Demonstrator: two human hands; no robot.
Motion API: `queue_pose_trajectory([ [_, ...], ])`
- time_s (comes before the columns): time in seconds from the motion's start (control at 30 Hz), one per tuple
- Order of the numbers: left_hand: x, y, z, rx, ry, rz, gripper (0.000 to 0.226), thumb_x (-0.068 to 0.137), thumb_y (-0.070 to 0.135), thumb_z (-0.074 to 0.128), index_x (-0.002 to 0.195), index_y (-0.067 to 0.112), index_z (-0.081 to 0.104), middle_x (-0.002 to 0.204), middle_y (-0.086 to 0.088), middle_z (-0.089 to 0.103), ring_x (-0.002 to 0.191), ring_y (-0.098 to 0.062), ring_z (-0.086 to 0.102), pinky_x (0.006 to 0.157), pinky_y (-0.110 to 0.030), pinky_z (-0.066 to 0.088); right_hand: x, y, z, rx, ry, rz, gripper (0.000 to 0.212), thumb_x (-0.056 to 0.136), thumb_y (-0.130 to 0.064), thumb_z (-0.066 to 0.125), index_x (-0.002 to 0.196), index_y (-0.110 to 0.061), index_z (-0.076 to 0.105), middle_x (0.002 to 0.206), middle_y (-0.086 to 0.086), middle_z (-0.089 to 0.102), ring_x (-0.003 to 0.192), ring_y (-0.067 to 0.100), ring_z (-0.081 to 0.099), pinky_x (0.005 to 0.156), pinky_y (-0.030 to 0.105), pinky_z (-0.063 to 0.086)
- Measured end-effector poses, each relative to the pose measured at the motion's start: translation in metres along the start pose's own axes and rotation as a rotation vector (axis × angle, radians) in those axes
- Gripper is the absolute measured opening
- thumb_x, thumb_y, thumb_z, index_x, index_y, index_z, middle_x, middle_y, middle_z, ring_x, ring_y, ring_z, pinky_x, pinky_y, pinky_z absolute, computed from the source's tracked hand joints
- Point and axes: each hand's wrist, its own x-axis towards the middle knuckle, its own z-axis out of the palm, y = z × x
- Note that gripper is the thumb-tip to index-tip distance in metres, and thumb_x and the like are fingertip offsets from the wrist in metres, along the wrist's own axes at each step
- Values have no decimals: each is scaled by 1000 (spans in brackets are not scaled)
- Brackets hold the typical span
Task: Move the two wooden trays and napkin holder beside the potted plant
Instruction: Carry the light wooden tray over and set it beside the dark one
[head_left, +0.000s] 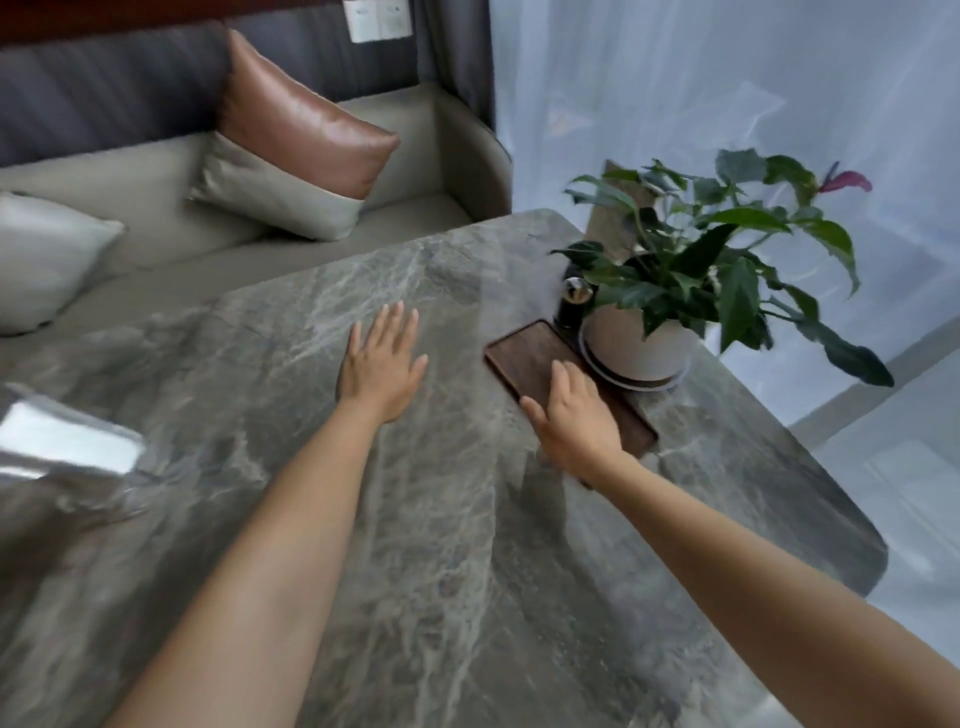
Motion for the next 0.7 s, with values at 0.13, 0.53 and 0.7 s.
queue_pose_trajectory([
  [0.13,-44,-52,-32,38,71,-58,62,97,39,27,149,16,3,160,-3,-1,147,-17,-2,118,-41,-4,-1,-62,-2,-87,60,-132,73,95,-48,26,146,-4,-2,158,15,-5,146,27,-6,118,41,4],
  [0.53,-216,-246,-100,124,164,-364,62,98,39,26,149,15,0,160,-4,-2,147,-18,-1,118,-42,-3,-55,-288,39,-189,68,-518,76,94,-51,20,144,-7,-17,155,12,-22,143,24,-22,116,39,-10],
  [0.7,-298,-323,-98,126,124,-534,62,98,40,23,149,15,-2,160,-4,-5,147,-18,-4,118,-41,-4,-97,-366,78,-192,6,-641,77,94,-51,20,144,-6,-16,156,12,-21,143,24,-21,116,40,-9],
])
